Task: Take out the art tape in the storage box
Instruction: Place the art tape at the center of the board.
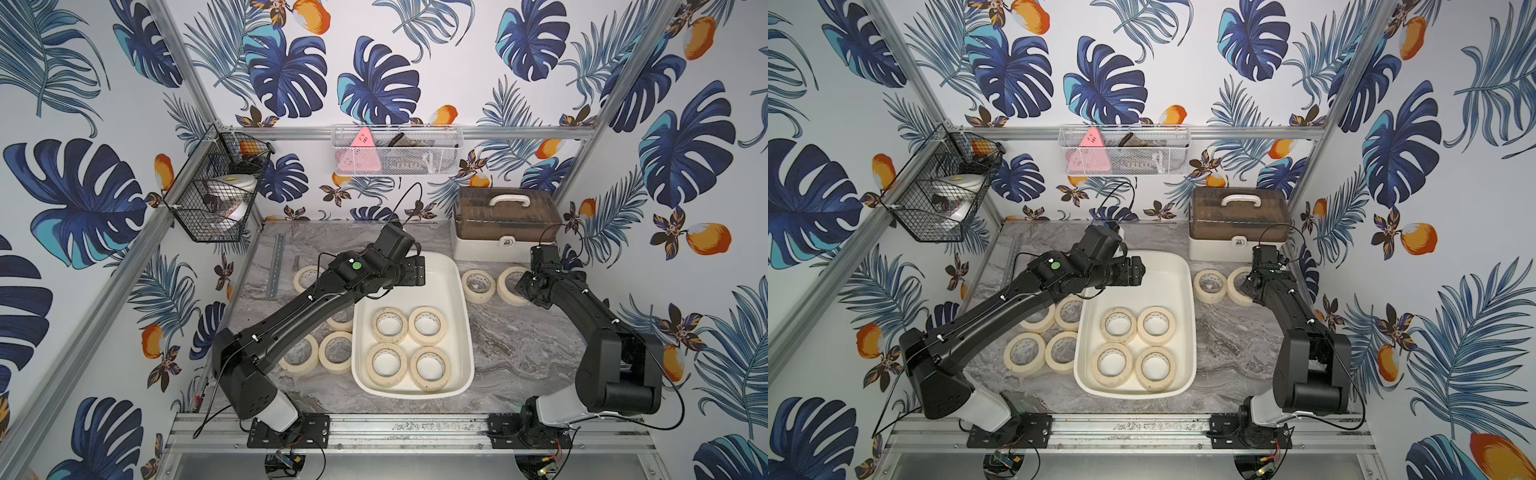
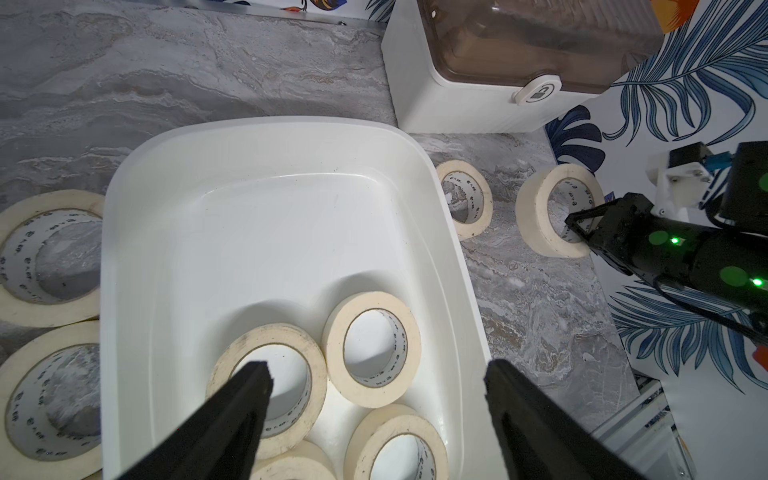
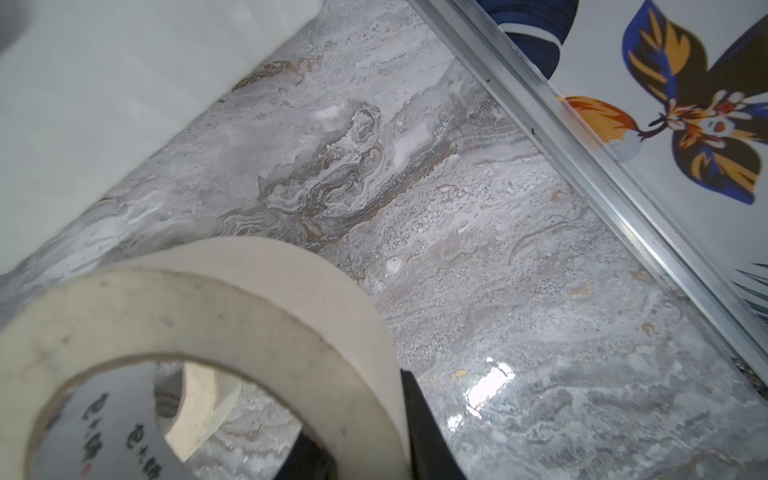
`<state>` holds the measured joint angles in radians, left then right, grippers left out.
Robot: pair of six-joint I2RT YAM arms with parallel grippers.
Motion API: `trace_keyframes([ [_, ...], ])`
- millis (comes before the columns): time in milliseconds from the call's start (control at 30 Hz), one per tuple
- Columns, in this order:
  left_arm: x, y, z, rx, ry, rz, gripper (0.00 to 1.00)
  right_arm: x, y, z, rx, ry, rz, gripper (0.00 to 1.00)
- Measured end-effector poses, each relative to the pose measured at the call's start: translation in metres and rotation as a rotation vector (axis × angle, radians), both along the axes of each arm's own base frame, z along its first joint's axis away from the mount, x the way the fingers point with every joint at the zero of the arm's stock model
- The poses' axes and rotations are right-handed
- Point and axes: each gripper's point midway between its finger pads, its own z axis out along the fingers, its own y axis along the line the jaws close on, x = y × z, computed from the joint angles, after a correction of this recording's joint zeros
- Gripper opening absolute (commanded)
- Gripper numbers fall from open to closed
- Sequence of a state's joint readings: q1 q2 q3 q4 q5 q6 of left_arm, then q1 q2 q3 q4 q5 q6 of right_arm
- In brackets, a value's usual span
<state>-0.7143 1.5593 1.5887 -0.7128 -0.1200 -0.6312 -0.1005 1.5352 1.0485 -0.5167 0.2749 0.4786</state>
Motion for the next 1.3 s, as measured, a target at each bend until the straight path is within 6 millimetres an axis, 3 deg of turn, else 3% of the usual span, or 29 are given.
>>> trace_keyframes([
  [367, -0.013, 0.026, -0.001, 0.020, 0.011, 0.030, 0.89, 0.023, -0.022, -0.041, 0.006, 0.033, -0.053, 0.00],
  [733, -0.016, 0.043, 0.002, 0.031, 0.010, 0.061, 0.89, 0.043, -0.021, -0.067, 0.036, 0.052, -0.041, 0.01],
  [1000, -0.020, 0.052, 0.002, 0.044, 0.015, 0.076, 0.89, 0.063, -0.019, -0.071, 0.060, 0.030, -0.028, 0.15],
  [1133, -0.022, 0.055, 0.001, 0.048, 0.017, 0.080, 0.89, 0.067, -0.017, -0.071, 0.072, 0.025, -0.023, 0.33],
  [1300, -0.024, 0.057, 0.000, 0.052, 0.020, 0.081, 0.89, 0.067, -0.016, -0.067, 0.079, 0.018, -0.025, 0.41],
])
